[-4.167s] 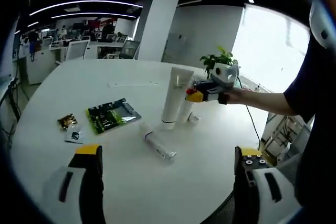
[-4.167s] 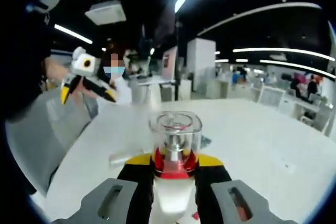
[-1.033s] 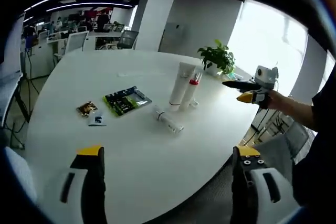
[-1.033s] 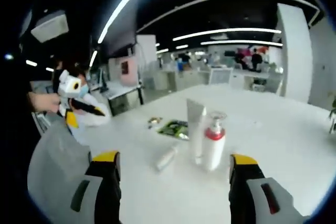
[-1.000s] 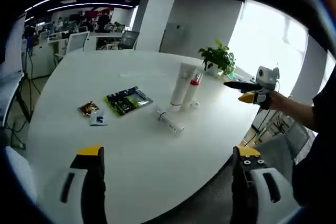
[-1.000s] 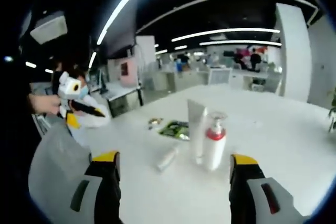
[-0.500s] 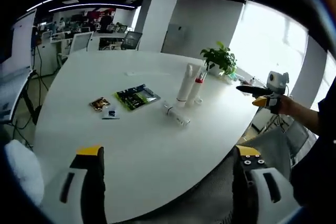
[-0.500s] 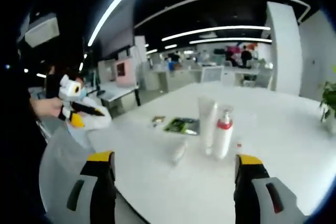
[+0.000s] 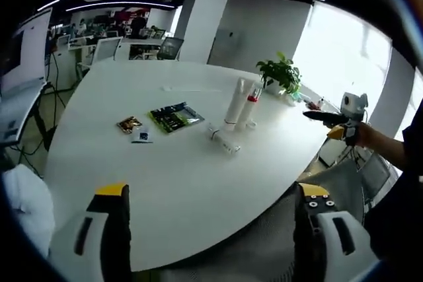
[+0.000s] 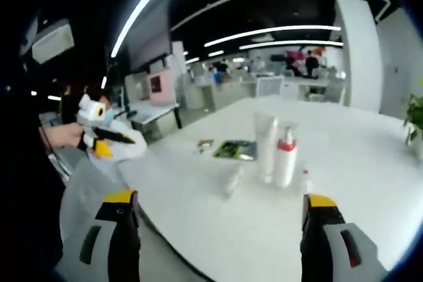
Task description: Arrange the skincare products in the storage area until every visible bottle or jar stands upright without overlapping.
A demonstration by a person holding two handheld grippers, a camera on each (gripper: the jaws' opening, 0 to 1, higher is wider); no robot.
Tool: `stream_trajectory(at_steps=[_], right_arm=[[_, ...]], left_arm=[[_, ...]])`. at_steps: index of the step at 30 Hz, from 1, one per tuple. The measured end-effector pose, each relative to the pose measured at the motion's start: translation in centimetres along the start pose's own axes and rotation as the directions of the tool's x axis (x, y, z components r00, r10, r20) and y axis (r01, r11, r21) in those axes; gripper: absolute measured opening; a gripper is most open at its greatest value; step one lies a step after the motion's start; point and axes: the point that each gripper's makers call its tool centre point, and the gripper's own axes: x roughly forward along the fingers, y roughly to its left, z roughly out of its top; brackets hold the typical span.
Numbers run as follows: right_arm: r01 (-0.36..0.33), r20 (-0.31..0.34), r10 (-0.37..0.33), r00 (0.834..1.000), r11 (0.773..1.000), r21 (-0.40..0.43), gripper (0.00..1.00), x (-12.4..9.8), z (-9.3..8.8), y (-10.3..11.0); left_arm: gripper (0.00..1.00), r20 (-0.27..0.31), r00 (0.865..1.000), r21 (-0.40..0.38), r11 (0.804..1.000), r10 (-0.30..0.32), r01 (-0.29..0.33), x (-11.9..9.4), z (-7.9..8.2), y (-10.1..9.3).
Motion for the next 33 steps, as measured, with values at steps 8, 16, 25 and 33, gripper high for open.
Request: stream_trajectory(at_steps=[8, 16, 25, 33], right_arm=[[-0.047, 0.010, 0.047, 0.999, 0.998, 0.029, 0.99, -0.5, -0.6, -1.2], [-0.035, 0.013, 0.035, 0.999, 0.998, 0.049, 0.99, -1.2, -1.0, -2.9], [0.004, 0.007, -0.005, 1.000, 0.997, 0.071, 0.99, -1.0, -1.5, -4.1], [0.075, -0.015, -0.074, 0.997, 0.990, 0.122, 0.94, -0.4, -2.2, -6.2]], left_arm=[[0.99, 0.033, 0.998, -0.011, 0.998, 0.058, -0.058, 0.7, 1.2, -1.8], [0.99, 0.039, 0.997, -0.025, 0.997, 0.073, -0.072, 1.7, 1.2, -2.9], [0.99, 0.020, 0.998, -0.023, 0.998, 0.060, -0.059, 2.4, 1.5, -2.3], [0.99, 0.018, 0.998, -0.042, 0.997, 0.061, -0.060, 2.3, 1.2, -1.6]])
